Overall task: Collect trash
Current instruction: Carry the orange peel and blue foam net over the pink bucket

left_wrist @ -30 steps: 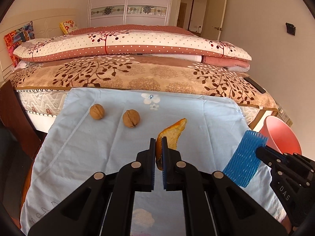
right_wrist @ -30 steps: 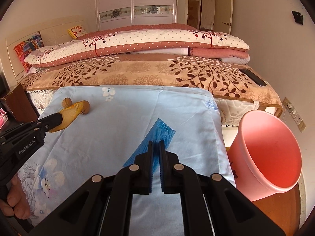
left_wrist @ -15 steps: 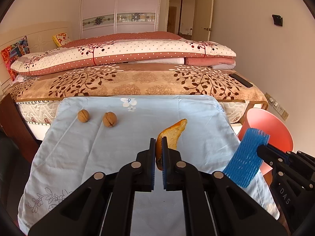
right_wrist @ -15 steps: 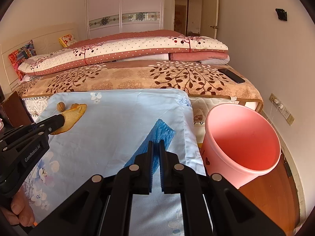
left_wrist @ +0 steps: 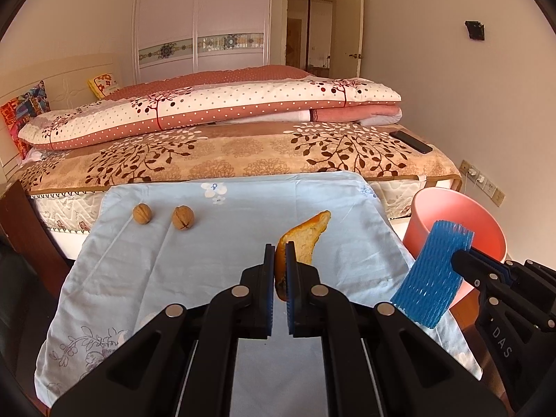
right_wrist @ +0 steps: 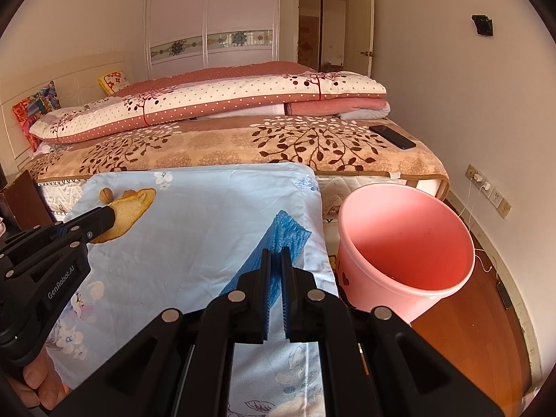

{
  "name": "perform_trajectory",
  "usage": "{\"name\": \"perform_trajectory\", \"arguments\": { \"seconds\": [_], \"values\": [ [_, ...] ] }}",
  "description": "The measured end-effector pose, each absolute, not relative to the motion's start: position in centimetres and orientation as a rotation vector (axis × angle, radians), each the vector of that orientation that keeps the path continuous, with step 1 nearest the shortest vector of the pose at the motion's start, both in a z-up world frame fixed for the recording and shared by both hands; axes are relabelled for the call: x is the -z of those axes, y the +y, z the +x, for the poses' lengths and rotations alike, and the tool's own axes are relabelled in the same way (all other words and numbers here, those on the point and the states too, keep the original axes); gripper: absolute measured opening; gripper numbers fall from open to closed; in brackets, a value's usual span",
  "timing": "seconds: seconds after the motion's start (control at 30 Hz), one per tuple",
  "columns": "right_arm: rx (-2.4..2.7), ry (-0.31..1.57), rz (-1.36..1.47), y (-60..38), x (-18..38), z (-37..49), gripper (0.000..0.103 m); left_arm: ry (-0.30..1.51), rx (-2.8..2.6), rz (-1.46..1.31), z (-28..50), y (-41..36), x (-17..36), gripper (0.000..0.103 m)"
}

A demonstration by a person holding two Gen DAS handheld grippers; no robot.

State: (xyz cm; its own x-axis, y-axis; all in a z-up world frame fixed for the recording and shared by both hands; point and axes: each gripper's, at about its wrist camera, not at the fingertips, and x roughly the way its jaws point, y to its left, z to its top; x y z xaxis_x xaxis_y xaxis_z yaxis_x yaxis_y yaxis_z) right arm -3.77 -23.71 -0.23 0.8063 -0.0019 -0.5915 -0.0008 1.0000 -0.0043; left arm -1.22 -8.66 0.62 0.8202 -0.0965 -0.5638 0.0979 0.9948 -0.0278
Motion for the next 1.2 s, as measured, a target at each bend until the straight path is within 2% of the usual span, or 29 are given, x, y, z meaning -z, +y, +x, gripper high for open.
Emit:
{"name": "perform_trajectory", "arguments": {
  "seconds": [1.2],
  "values": [
    [0.006,0.586,0.012,-24.3,-1.0,-6.1,0.005,0.561,0.100,0.007,-3.6,-9.5,-2.0,0.005]
  ]
}}
